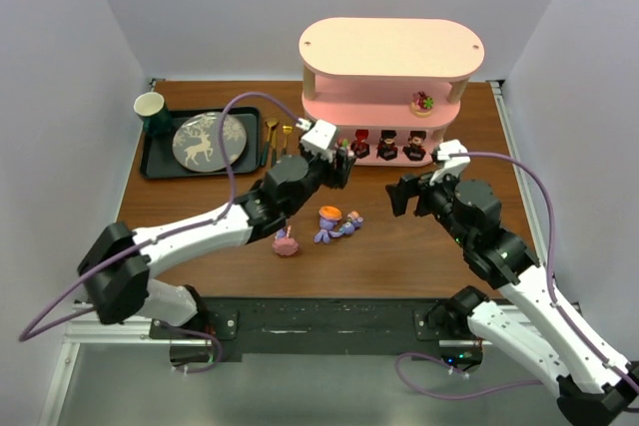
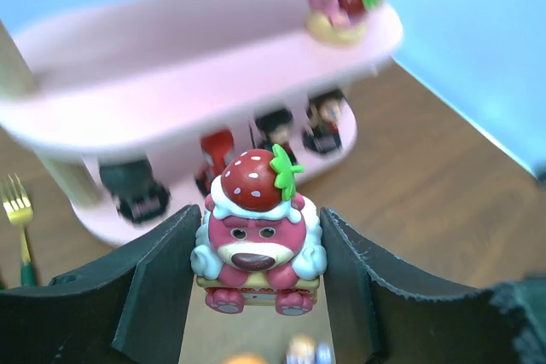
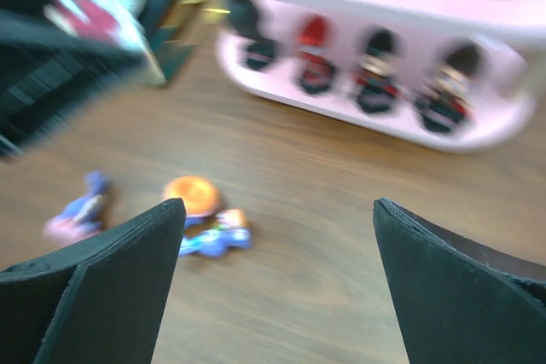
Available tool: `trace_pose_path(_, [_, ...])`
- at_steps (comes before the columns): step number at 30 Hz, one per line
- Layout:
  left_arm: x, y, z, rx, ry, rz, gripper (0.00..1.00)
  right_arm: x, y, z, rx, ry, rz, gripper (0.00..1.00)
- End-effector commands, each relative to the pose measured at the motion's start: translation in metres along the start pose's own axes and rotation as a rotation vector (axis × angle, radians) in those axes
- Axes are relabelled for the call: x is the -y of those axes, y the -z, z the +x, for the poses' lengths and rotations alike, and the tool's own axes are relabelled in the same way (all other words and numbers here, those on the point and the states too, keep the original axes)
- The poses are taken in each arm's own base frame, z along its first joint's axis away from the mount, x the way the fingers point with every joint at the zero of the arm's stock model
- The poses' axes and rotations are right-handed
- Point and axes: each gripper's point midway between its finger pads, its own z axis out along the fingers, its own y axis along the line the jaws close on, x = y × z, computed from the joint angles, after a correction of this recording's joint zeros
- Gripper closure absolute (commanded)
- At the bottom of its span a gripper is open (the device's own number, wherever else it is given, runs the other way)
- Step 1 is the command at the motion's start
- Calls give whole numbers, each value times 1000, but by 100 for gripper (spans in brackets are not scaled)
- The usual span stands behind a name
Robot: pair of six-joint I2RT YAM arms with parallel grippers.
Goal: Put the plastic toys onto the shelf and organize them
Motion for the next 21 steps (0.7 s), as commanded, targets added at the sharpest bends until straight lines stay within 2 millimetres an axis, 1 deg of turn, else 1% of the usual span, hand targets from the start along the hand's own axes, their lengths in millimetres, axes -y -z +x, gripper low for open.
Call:
trace_pose_path(1, [-16,-34,-57,161,5,-135,99,48,11,7,52,-71,267,1])
trace_pose_path(2, [-17,-45,-47,138,-19,-144,99,49,12,10,46,-65,265,1])
trace_pose_path(3, [-17,-51,-49,142,-28,-150,99,49,12,12,40,-61,265,1])
trace_pose_path(4, [-17,-57,-60,168,-31,-156,99,50,14,12,40,-60,270,1])
trace_pose_path(5, [-18,-66,-53,154,-66,-167,99,52,15,16,27,-56,281,1])
trace_pose_path(6, [-20,-70,-54,157,-74,-183,99,54,17,17,26,-55,287,1])
trace_pose_path(7, [-20,-75,-65,176,-75,-193,99,55,18,17,27,-56,293,1])
trace_pose_path(8, [-21,-83,-56,157,-90,-206,99,56,19,19,23,-54,298,1])
trace_pose_path(9, [-24,-87,-62,168,-84,-226,99,56,21,19,27,-57,295,1])
trace_pose_path(10, [-26,-90,-61,165,-86,-237,99,56,22,17,37,-62,293,1])
trace_pose_path(11, [-30,-95,-54,155,-93,-260,99,56,23,17,40,-61,289,1])
trace_pose_path(13, [-31,-101,-57,170,-86,-279,99,55,24,16,44,-58,283,1])
trace_pose_path(14, [-33,-105,-51,159,-89,-290,99,55,24,16,45,-57,281,1])
trace_pose_path(15, [-34,-109,-56,170,-79,-303,99,54,24,17,39,-54,275,1])
trace_pose_path(16, [-35,-113,-48,153,-84,-312,99,54,24,18,37,-52,274,1])
trace_pose_path(17, [-36,-115,-47,152,-78,-316,98,54,24,20,31,-51,274,1])
trace_pose_path(18, [-37,-117,-48,159,-70,-328,98,54,24,20,30,-50,274,1])
trace_pose_path(20, [-38,-121,-43,158,-63,-338,98,53,23,21,29,-50,268,1])
trace_pose_path(21, [-39,-123,-46,166,-57,-345,97,53,24,20,33,-52,267,1])
